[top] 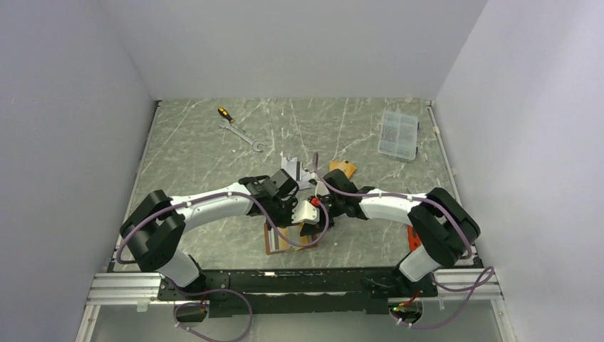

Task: Put the credit cards into the card holder
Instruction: Insert the credit card into the card holder.

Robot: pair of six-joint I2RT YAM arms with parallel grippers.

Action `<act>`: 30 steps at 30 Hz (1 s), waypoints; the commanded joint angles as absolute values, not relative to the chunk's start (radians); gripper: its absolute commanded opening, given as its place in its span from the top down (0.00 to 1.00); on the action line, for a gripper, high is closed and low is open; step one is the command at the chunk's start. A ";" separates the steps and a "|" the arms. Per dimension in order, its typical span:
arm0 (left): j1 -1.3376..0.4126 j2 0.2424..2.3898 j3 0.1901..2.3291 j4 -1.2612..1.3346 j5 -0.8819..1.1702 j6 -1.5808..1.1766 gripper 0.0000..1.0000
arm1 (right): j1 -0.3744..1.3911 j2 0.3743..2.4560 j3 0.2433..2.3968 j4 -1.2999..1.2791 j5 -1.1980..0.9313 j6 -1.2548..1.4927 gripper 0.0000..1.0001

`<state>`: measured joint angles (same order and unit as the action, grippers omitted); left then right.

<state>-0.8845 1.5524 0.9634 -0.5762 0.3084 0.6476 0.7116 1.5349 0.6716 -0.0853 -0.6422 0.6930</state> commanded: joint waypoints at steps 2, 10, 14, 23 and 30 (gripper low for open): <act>-0.851 1.456 0.974 -0.612 0.303 0.664 1.00 | 0.733 1.581 0.747 -0.012 -0.683 0.692 1.00; -0.771 1.366 1.003 -0.708 0.363 0.710 1.00 | 0.757 1.661 0.788 -0.005 -0.699 0.688 1.00; -0.772 1.384 0.988 -0.712 0.386 0.741 1.00 | 0.758 1.684 0.774 0.028 -0.698 0.687 1.00; -0.827 1.494 0.961 -0.645 0.366 0.782 1.00 | 0.728 1.623 0.713 0.031 -0.708 0.679 1.00; -0.866 1.502 0.883 -0.592 0.299 0.797 1.00 | 0.677 1.597 0.662 0.045 -0.723 0.675 1.00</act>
